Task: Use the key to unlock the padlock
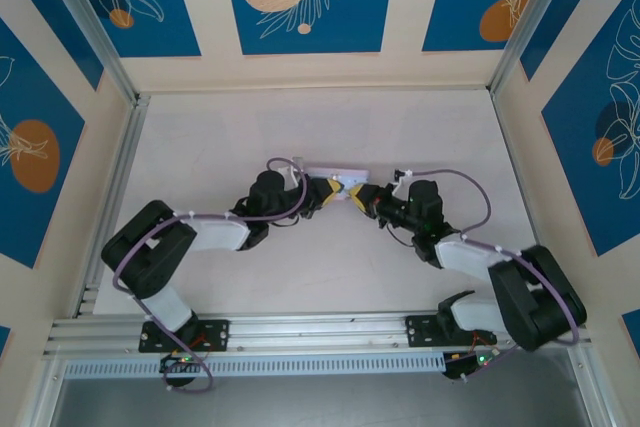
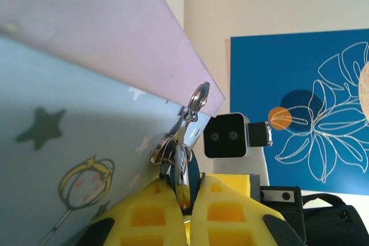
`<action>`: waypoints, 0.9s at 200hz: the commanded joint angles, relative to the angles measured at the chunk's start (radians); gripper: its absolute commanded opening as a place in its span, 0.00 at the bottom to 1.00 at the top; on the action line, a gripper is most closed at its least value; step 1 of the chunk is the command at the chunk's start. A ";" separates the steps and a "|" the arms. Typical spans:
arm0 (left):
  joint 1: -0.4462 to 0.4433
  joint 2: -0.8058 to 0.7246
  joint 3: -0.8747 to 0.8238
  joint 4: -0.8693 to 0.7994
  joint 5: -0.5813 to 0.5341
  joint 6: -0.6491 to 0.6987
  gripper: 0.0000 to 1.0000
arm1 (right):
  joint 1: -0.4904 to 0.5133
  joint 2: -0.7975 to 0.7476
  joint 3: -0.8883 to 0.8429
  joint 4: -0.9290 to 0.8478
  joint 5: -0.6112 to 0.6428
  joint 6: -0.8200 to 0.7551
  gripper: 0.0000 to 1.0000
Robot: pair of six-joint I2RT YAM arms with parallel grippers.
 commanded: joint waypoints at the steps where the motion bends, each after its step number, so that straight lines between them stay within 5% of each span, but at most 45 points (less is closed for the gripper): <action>1: 0.013 -0.066 -0.012 -0.001 -0.044 0.024 0.00 | 0.002 -0.120 -0.021 -0.178 0.010 -0.067 0.00; 47: 0.007 -0.123 -0.026 -0.038 -0.065 0.044 0.00 | 0.032 -0.252 -0.048 -0.286 0.064 -0.055 0.00; 180: -0.018 -0.154 -0.056 -0.029 -0.115 0.031 0.00 | 0.115 -0.124 0.008 -0.168 0.159 0.003 0.00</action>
